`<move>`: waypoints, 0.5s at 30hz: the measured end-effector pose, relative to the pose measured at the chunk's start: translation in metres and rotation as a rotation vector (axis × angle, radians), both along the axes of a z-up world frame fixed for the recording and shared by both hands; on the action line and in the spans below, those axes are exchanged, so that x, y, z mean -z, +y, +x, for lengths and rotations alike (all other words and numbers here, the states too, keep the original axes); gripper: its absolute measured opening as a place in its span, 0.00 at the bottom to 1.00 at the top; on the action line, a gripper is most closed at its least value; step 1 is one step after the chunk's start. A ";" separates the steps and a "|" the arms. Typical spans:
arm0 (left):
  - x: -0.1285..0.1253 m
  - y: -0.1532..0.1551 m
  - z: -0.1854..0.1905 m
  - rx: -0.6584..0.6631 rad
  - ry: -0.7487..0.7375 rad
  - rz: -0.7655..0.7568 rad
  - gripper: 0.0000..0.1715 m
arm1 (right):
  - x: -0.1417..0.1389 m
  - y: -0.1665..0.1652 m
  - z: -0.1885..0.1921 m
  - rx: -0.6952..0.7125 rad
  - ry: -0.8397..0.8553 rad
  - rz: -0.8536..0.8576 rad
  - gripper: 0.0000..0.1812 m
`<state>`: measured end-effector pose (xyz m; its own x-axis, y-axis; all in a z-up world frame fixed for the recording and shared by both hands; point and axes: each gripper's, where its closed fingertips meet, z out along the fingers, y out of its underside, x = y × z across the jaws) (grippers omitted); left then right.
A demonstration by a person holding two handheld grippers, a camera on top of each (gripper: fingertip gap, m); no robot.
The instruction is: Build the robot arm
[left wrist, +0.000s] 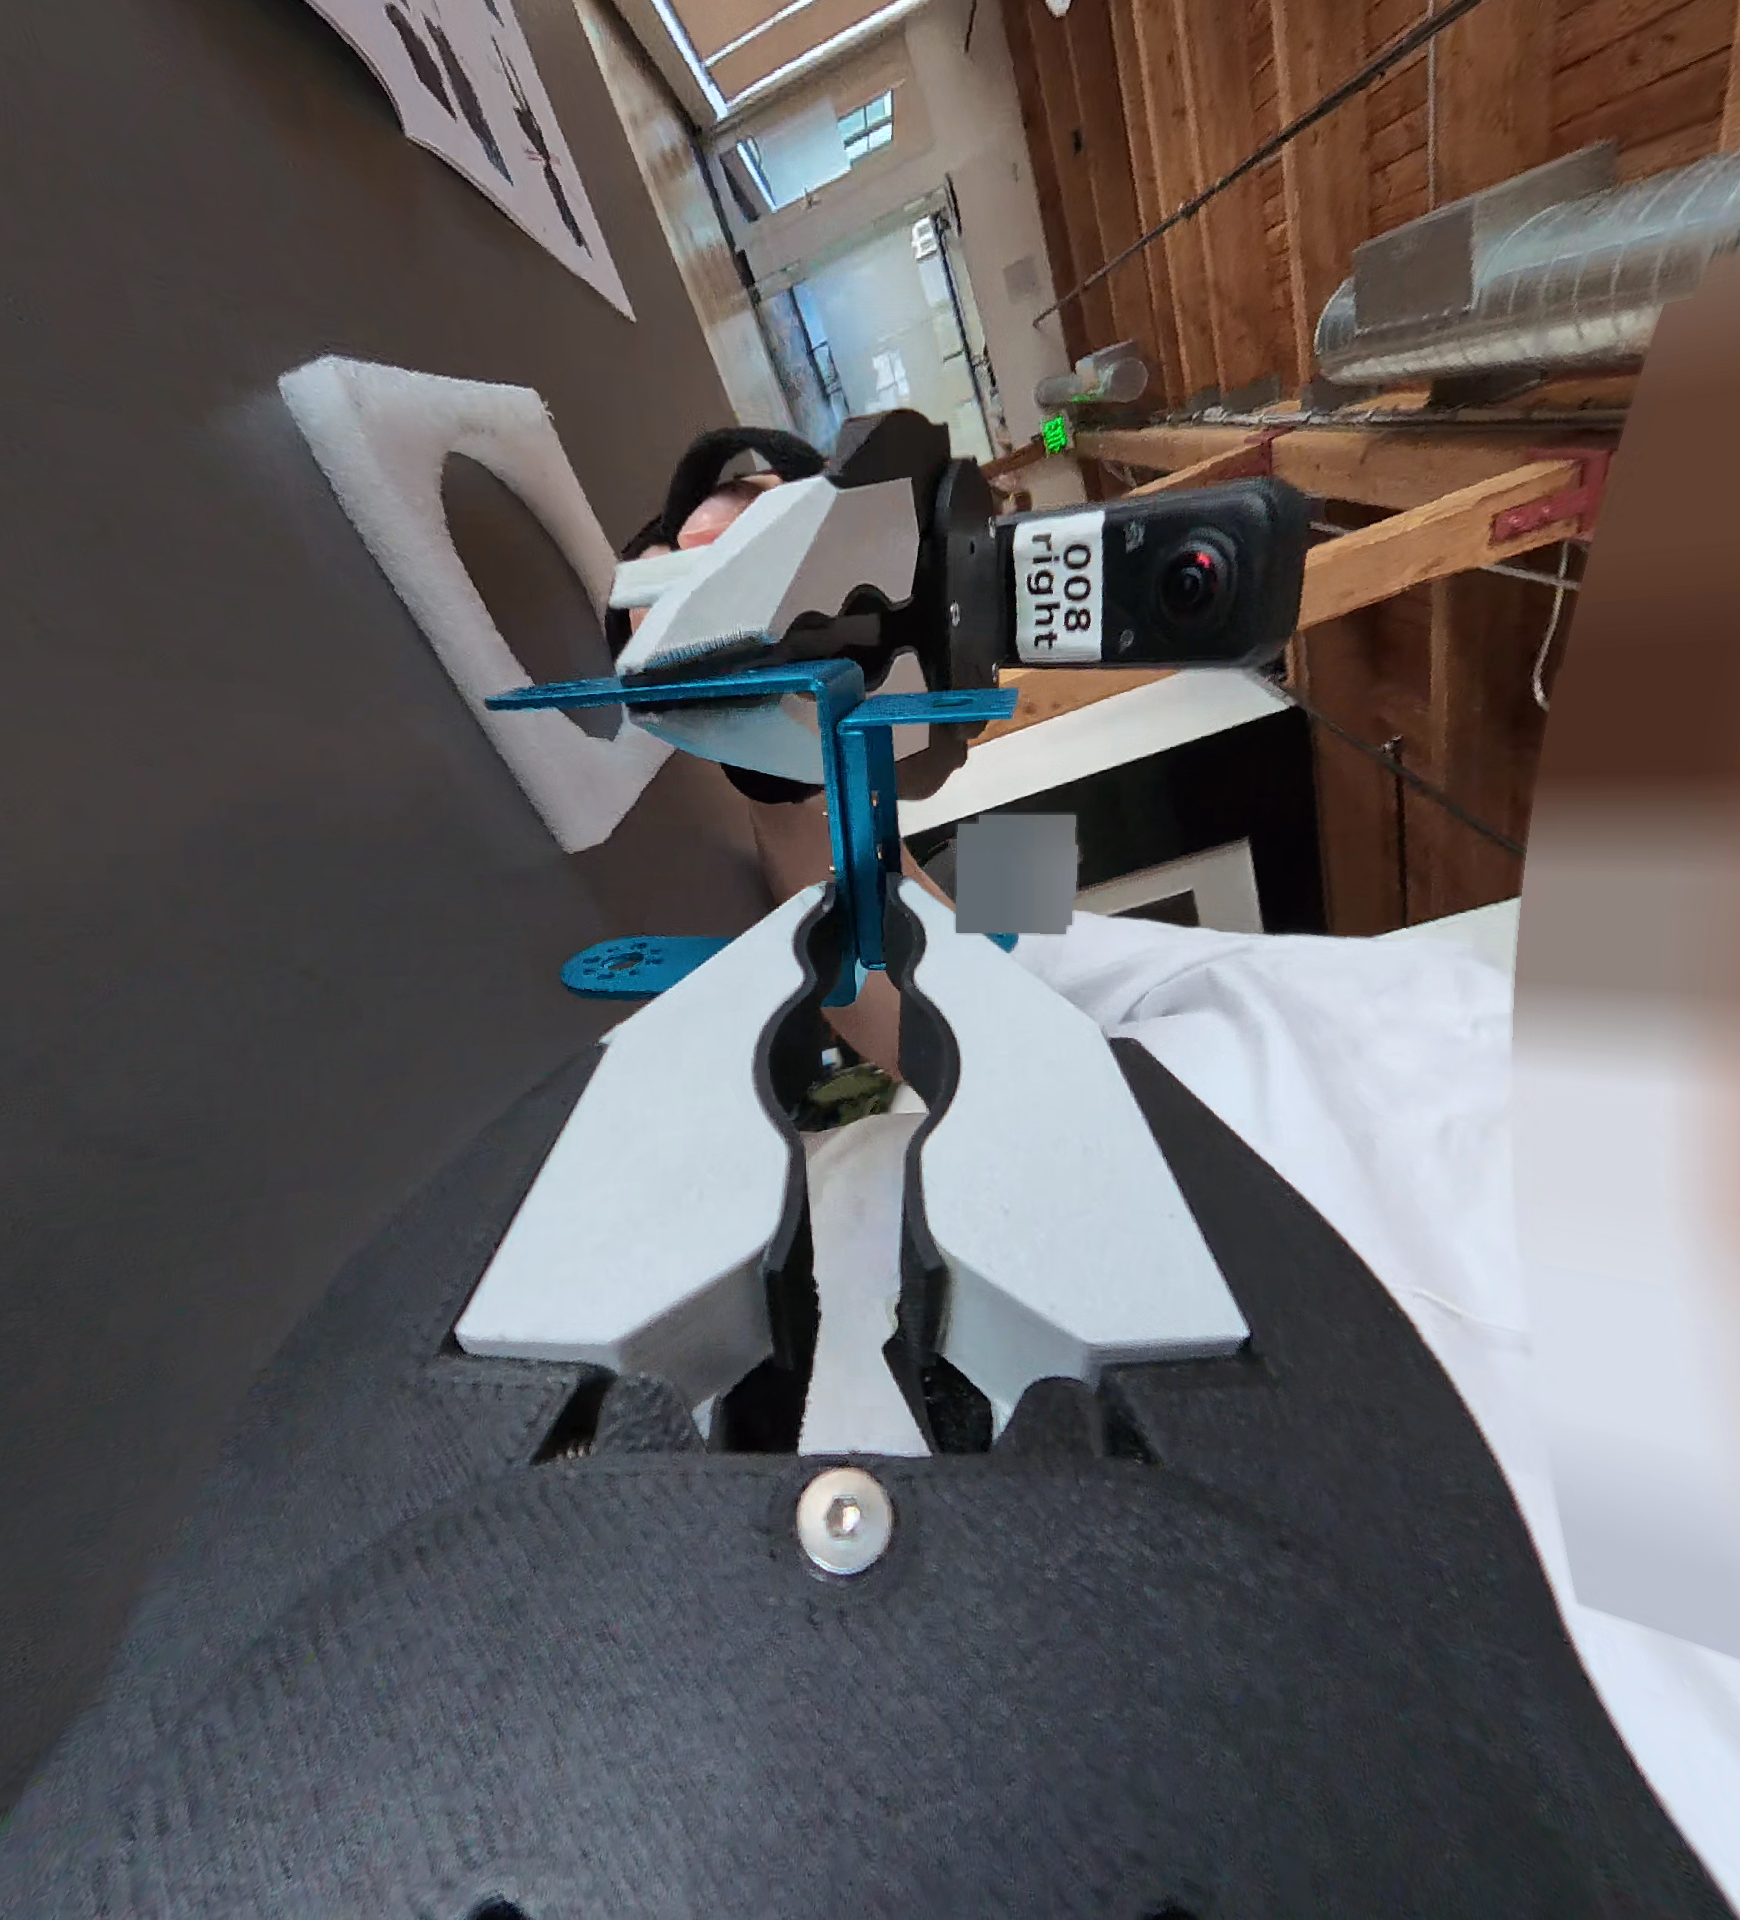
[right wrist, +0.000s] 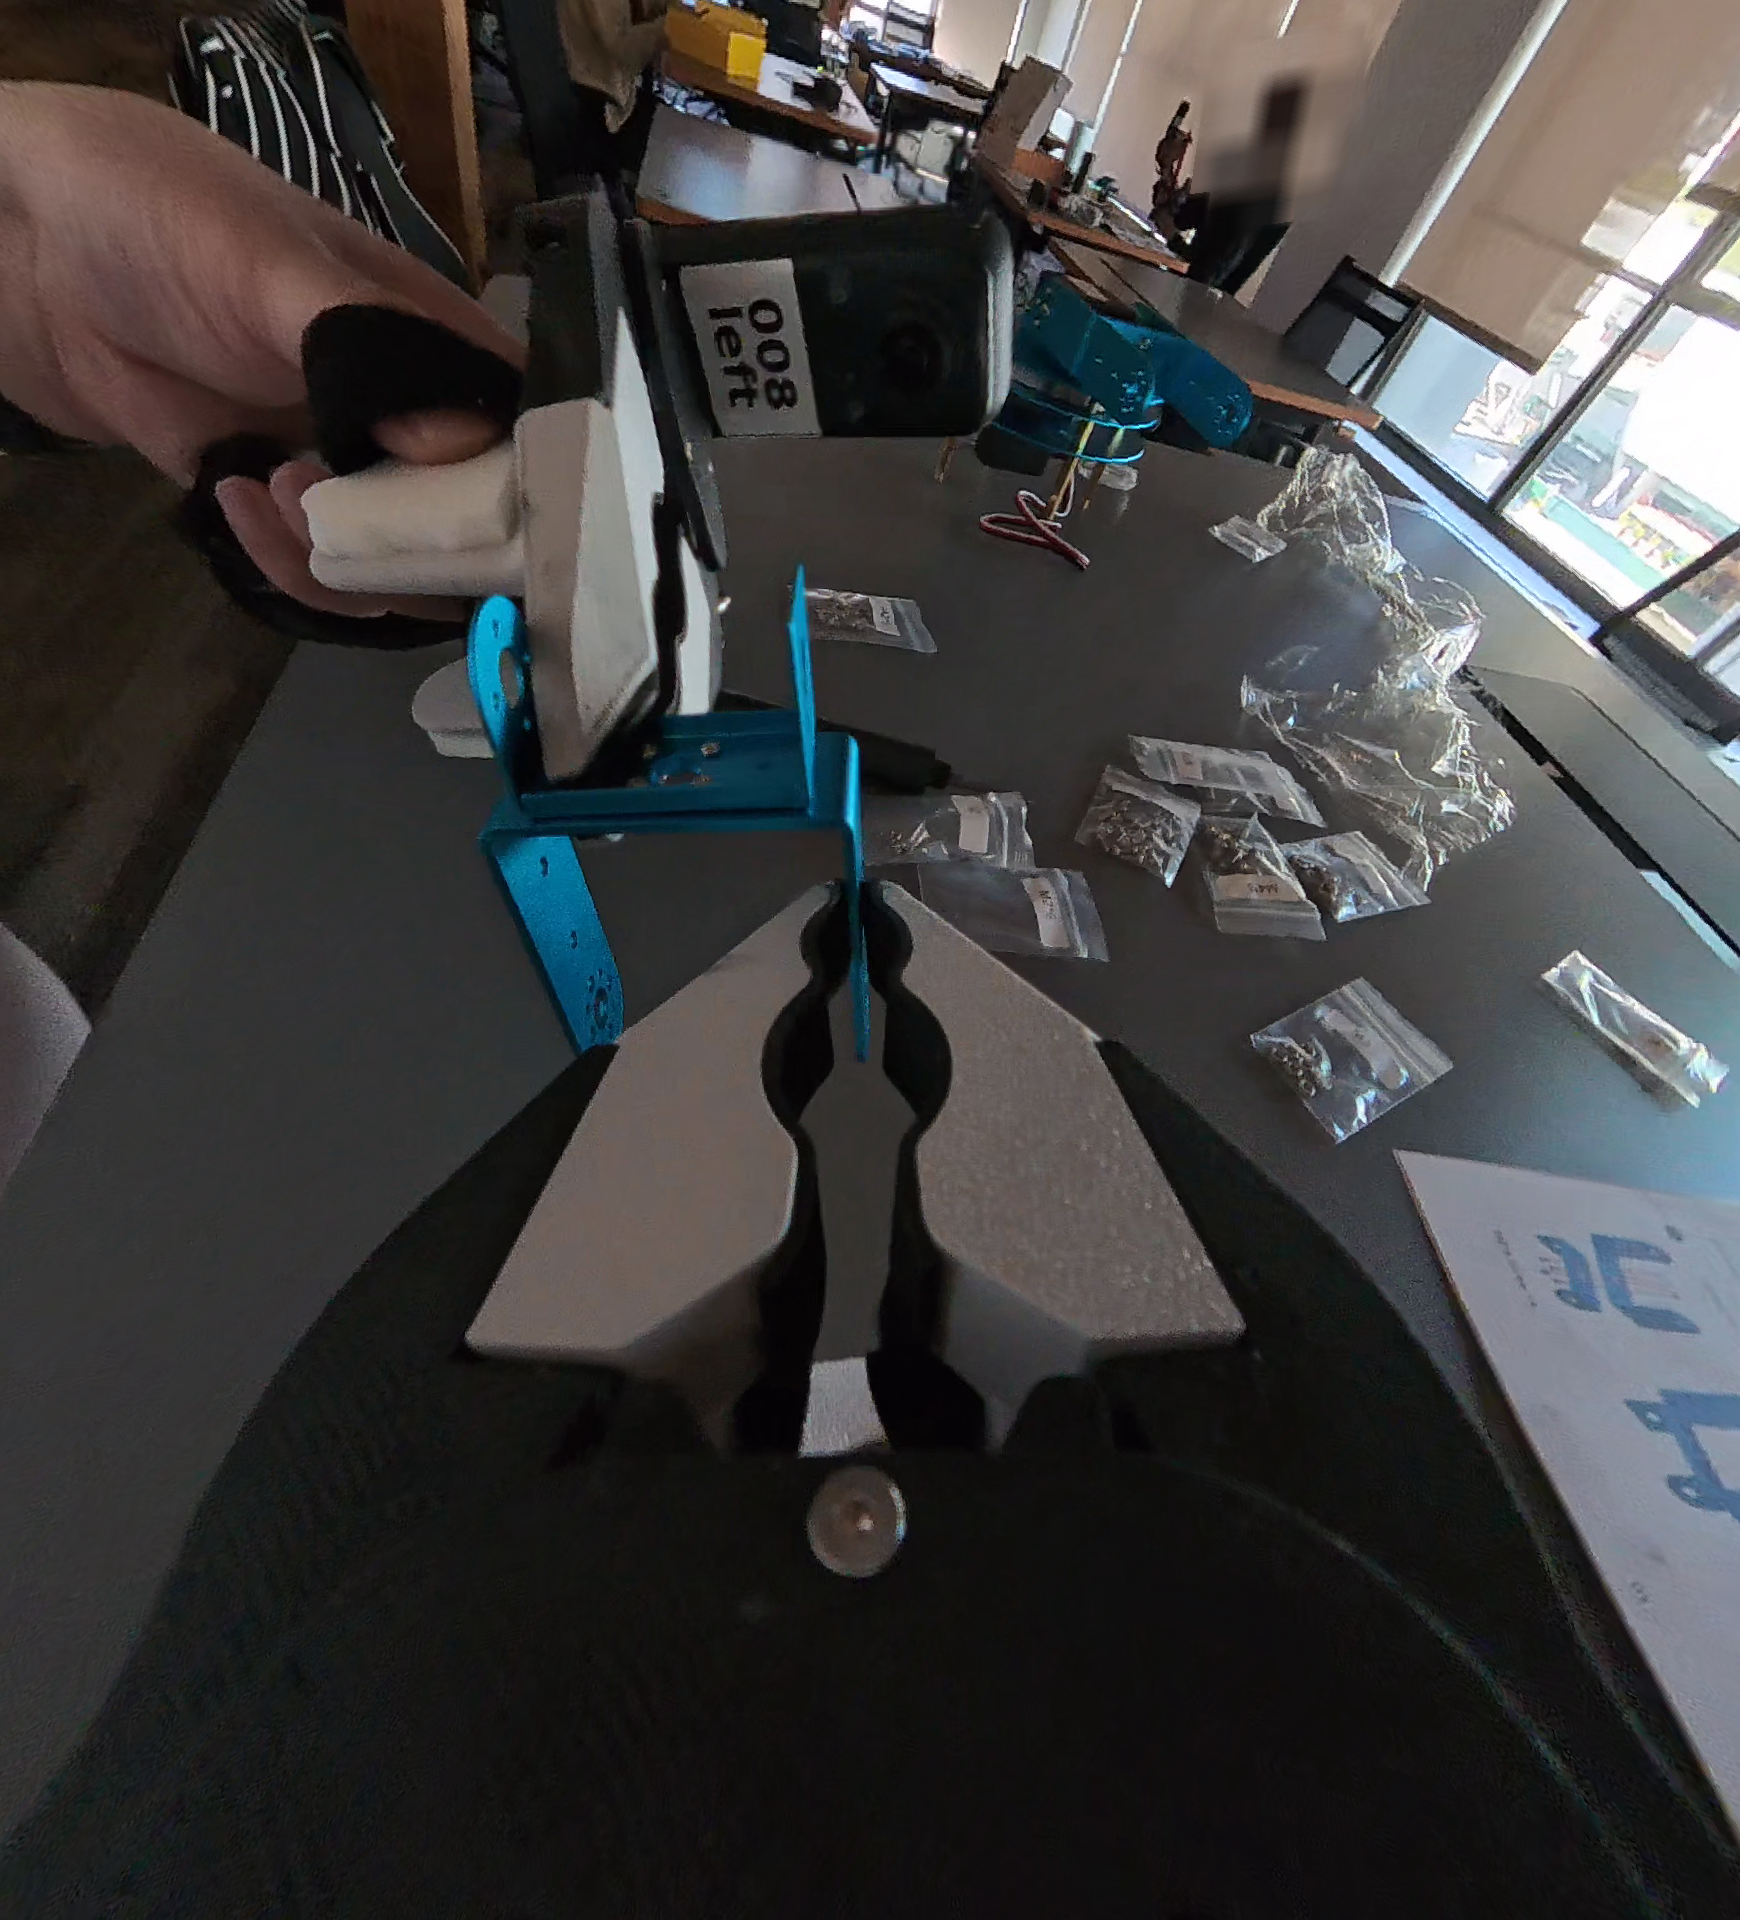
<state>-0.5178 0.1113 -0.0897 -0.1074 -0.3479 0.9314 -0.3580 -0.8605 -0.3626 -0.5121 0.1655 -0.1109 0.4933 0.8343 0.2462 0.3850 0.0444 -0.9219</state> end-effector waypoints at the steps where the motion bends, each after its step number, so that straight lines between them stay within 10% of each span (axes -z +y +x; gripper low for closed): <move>1: 0.000 0.002 -0.001 -0.001 0.005 0.020 0.05 | 0.000 0.002 0.003 0.023 0.011 -0.002 0.00; 15: 0.020 0.048 0.003 -0.338 0.179 0.642 0.31 | 0.006 0.036 0.026 0.332 -0.111 0.042 0.00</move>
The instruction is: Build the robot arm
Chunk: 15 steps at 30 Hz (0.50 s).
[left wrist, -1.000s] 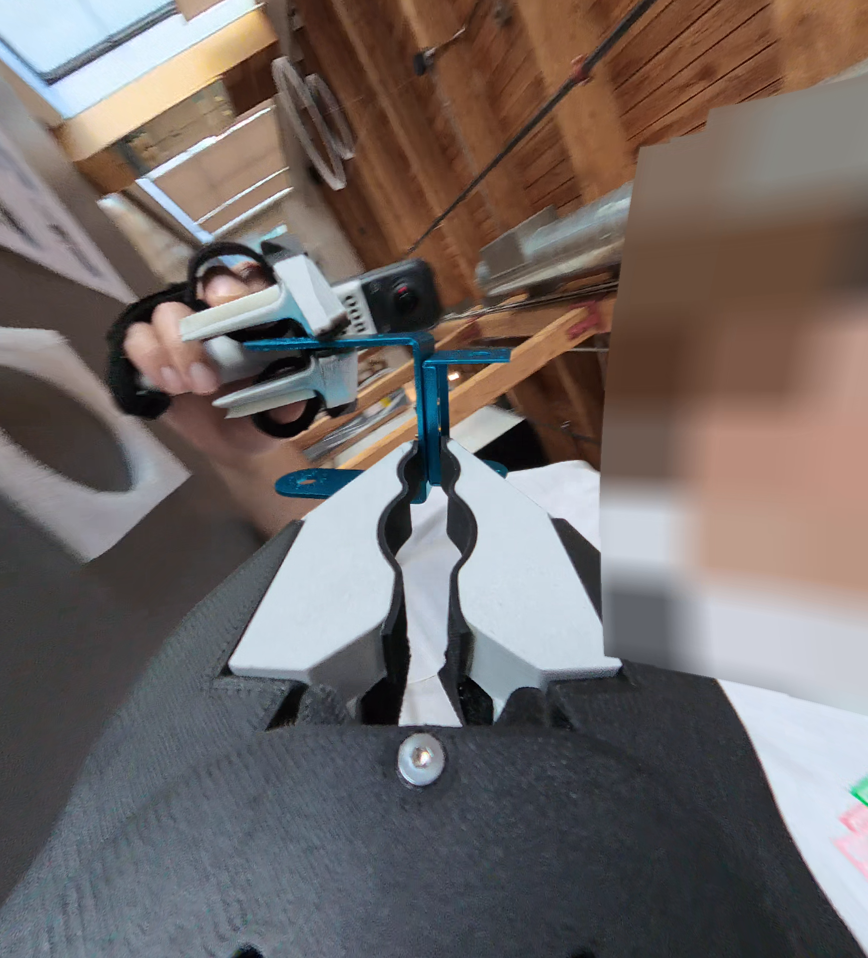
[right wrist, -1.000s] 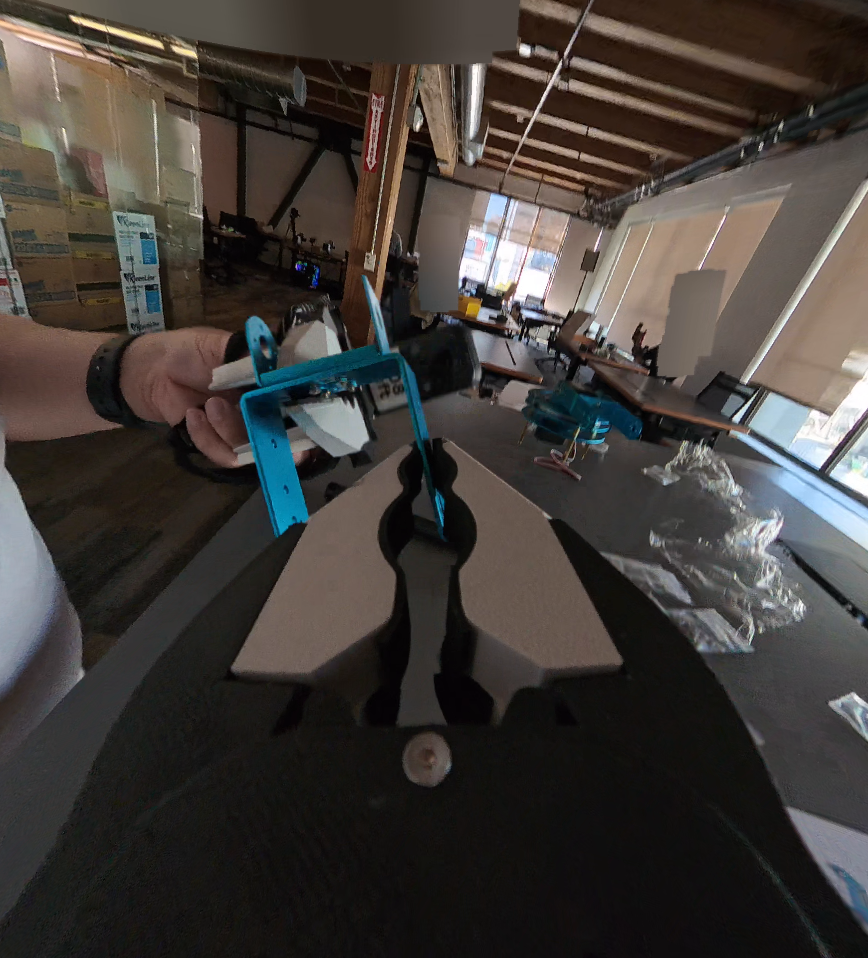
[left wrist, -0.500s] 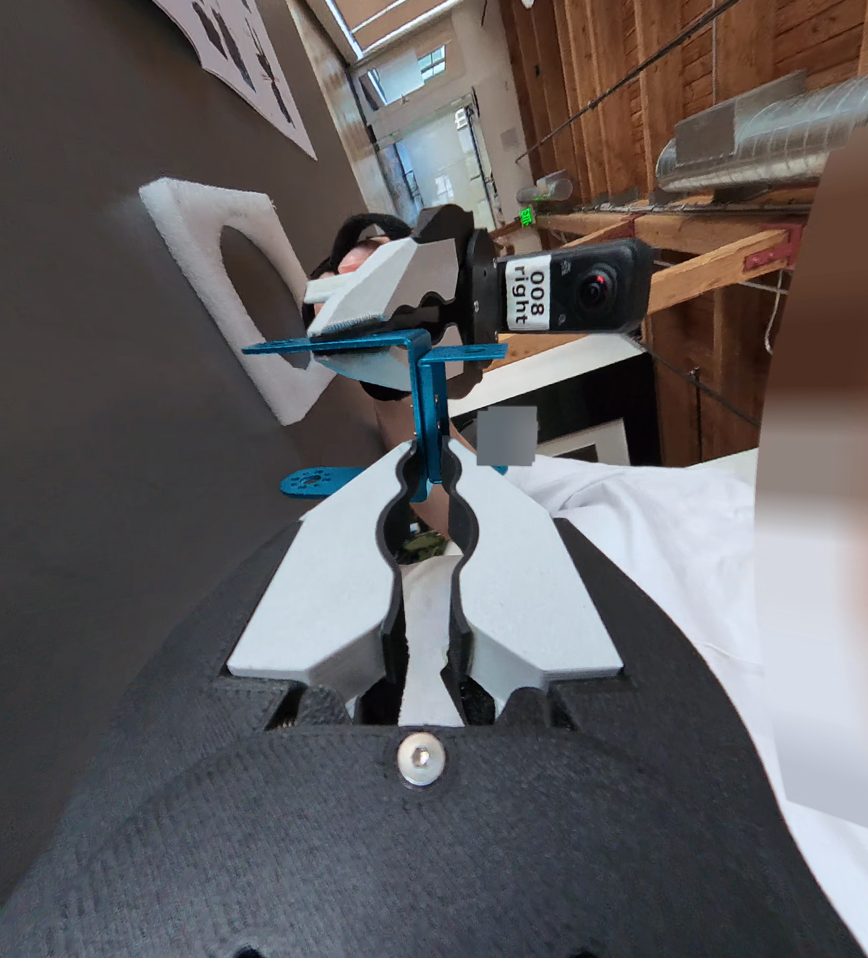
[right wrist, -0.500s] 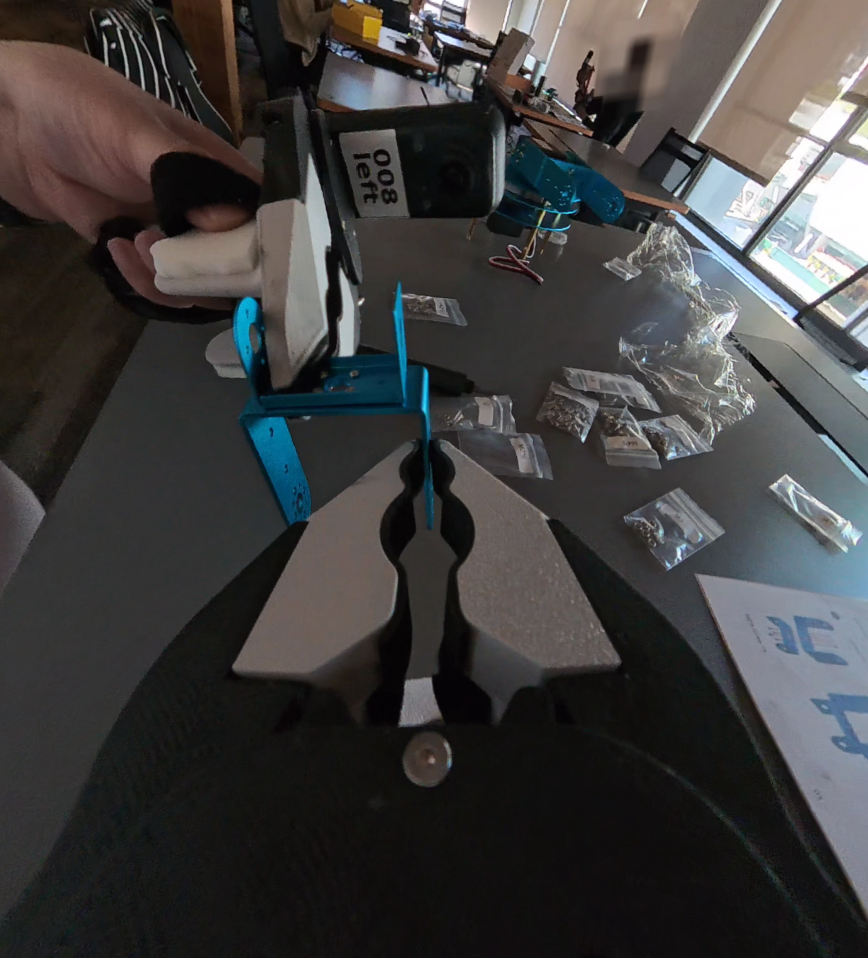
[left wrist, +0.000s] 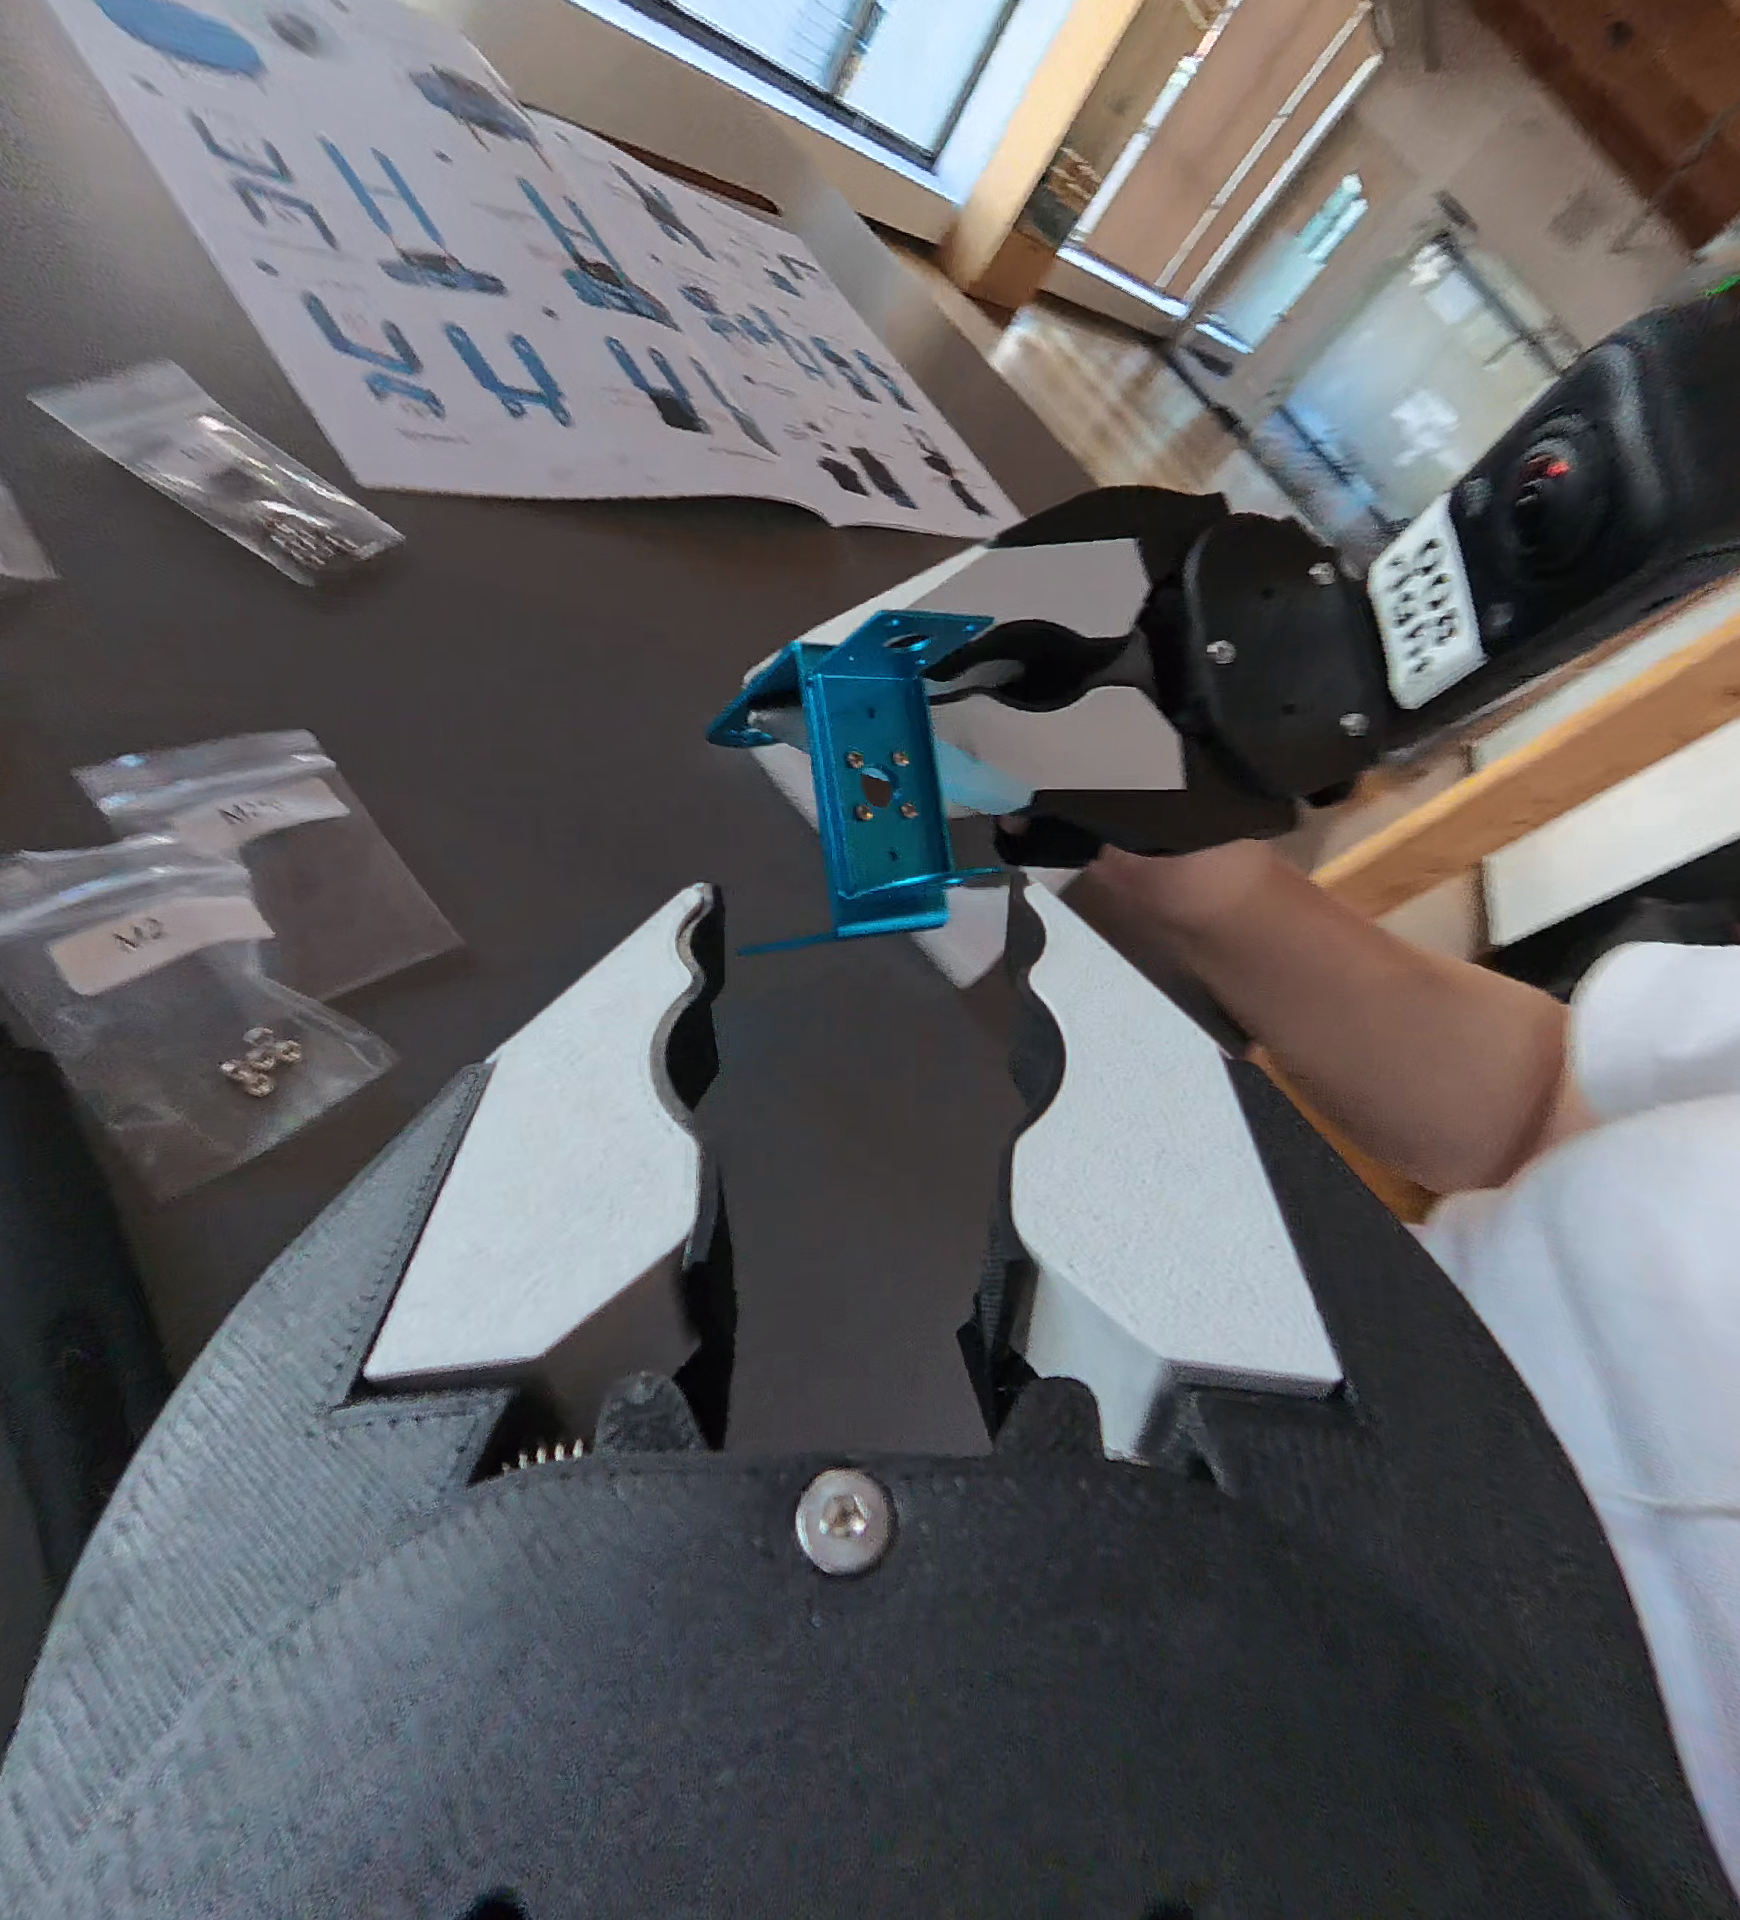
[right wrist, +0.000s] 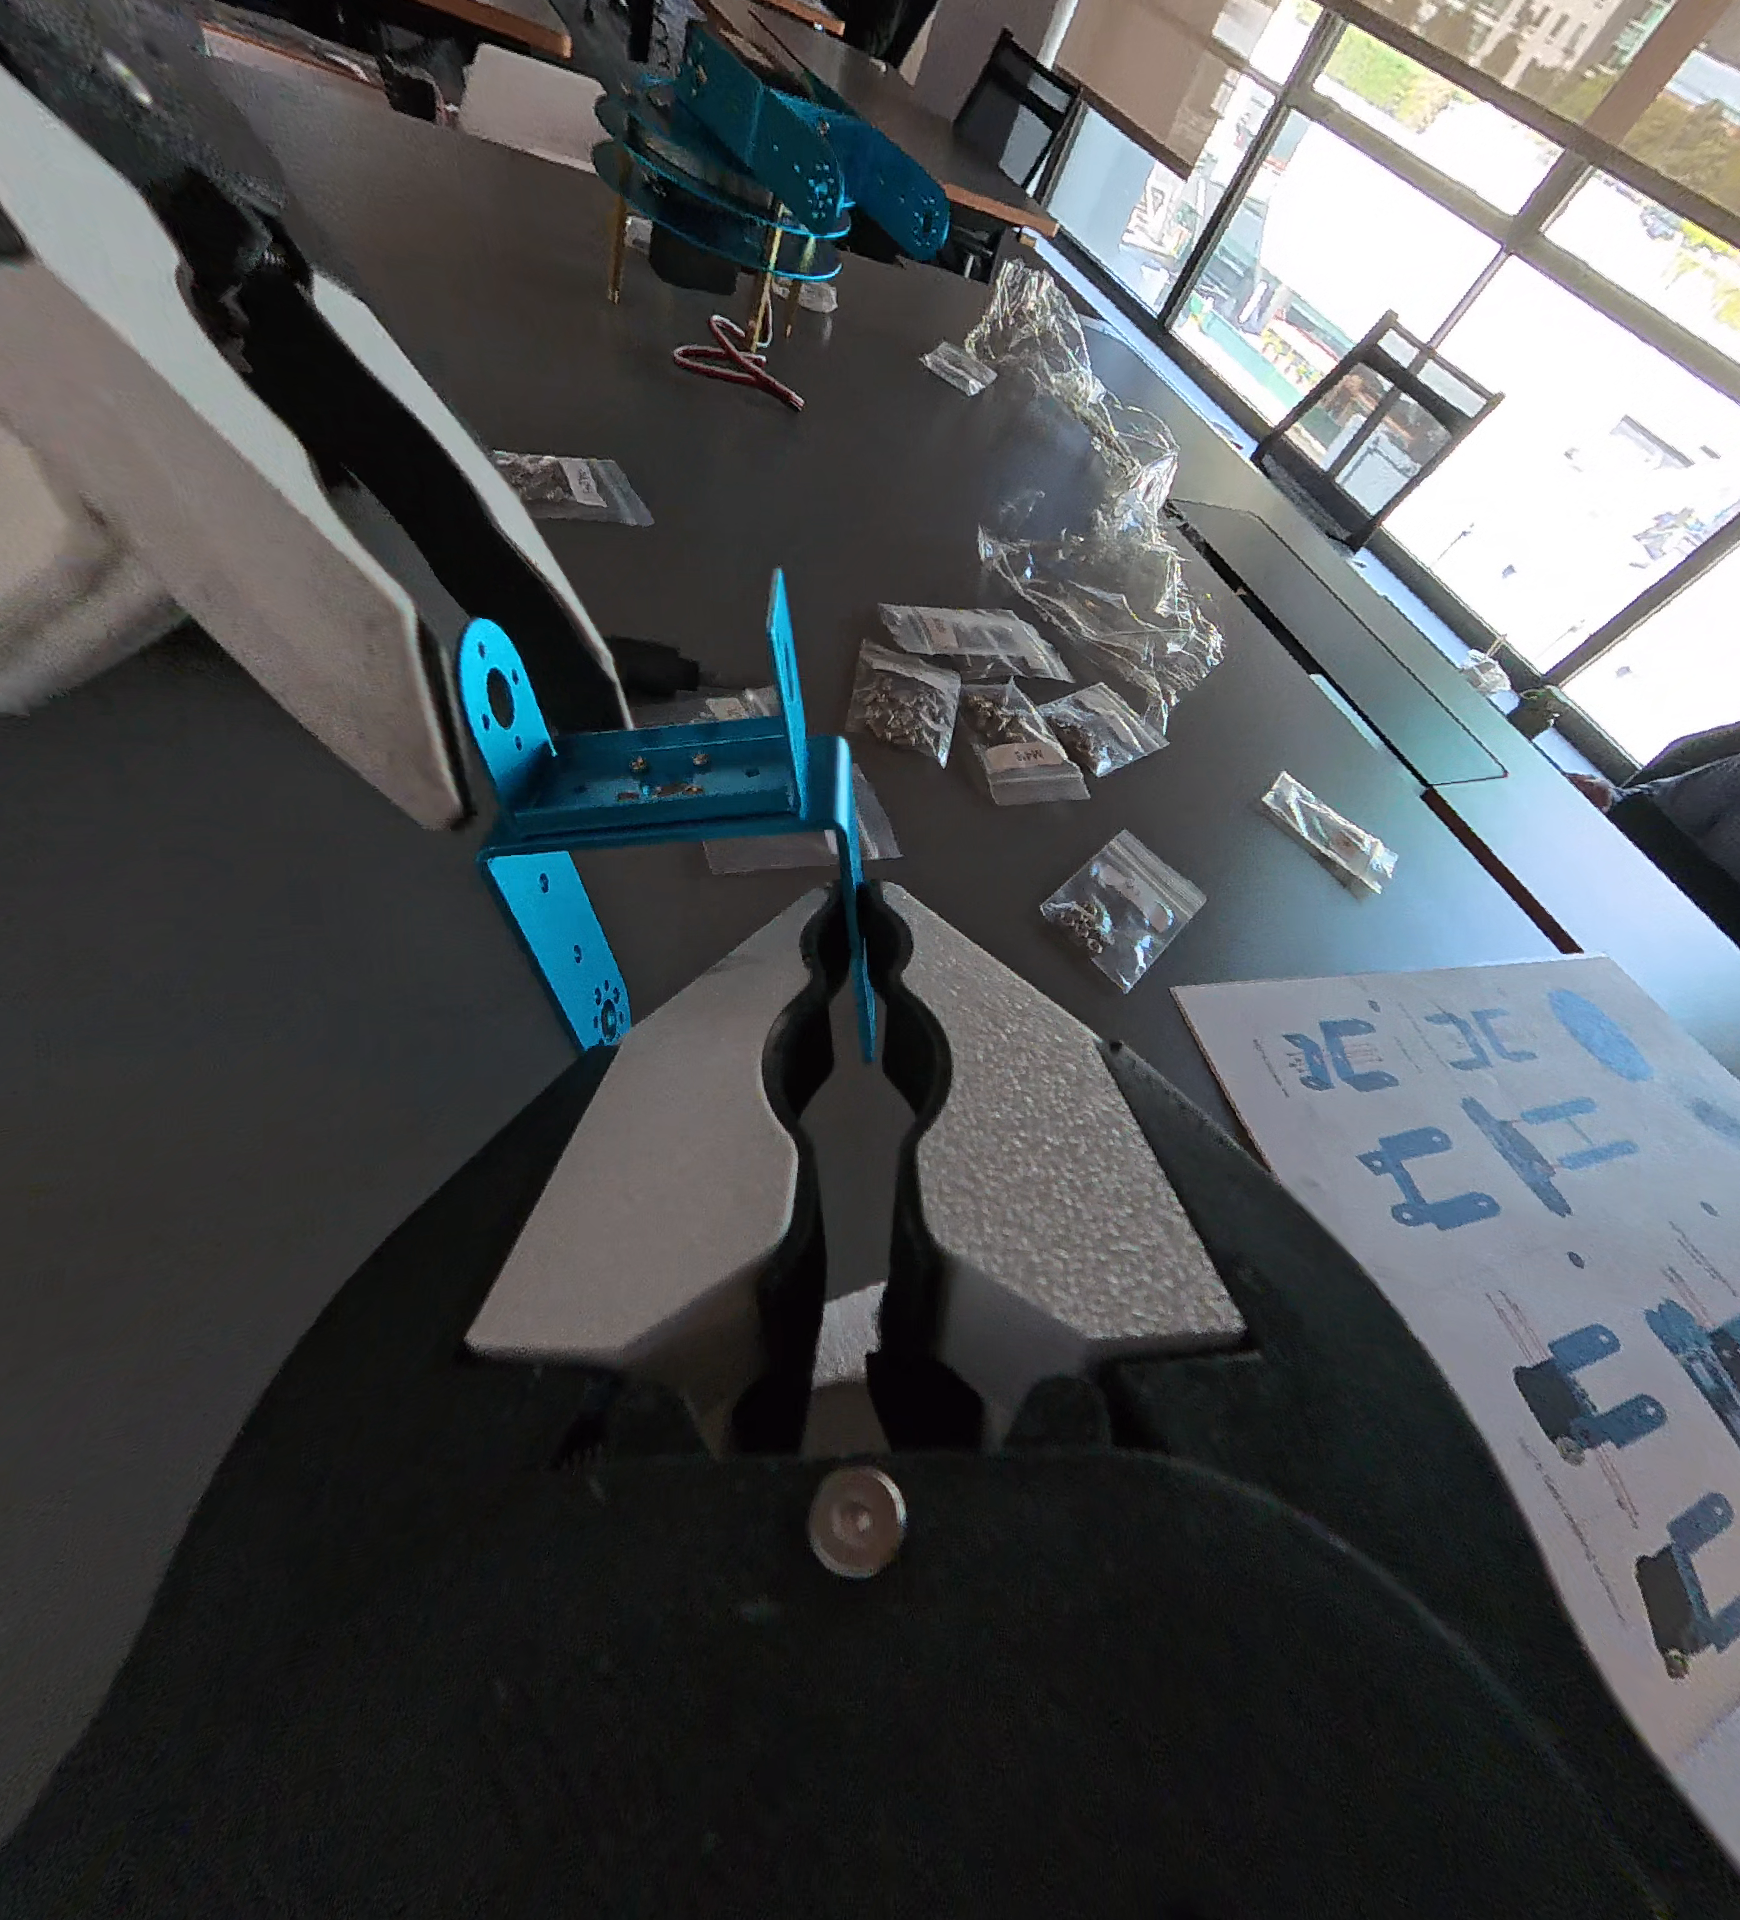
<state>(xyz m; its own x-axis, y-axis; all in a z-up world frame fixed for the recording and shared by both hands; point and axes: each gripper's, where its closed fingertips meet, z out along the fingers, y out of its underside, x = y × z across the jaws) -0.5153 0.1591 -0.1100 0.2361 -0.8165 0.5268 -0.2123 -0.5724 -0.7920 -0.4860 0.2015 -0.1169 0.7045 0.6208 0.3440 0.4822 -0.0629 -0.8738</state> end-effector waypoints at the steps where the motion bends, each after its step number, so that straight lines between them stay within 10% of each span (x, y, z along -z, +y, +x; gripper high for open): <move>1: 0.001 0.002 0.003 -0.014 0.006 0.031 0.32 | 0.001 0.001 0.000 0.017 0.020 -0.012 0.00; 15: 0.019 -0.001 0.013 0.035 0.178 0.207 0.16 | 0.028 -0.005 0.001 0.036 -0.026 -0.155 0.01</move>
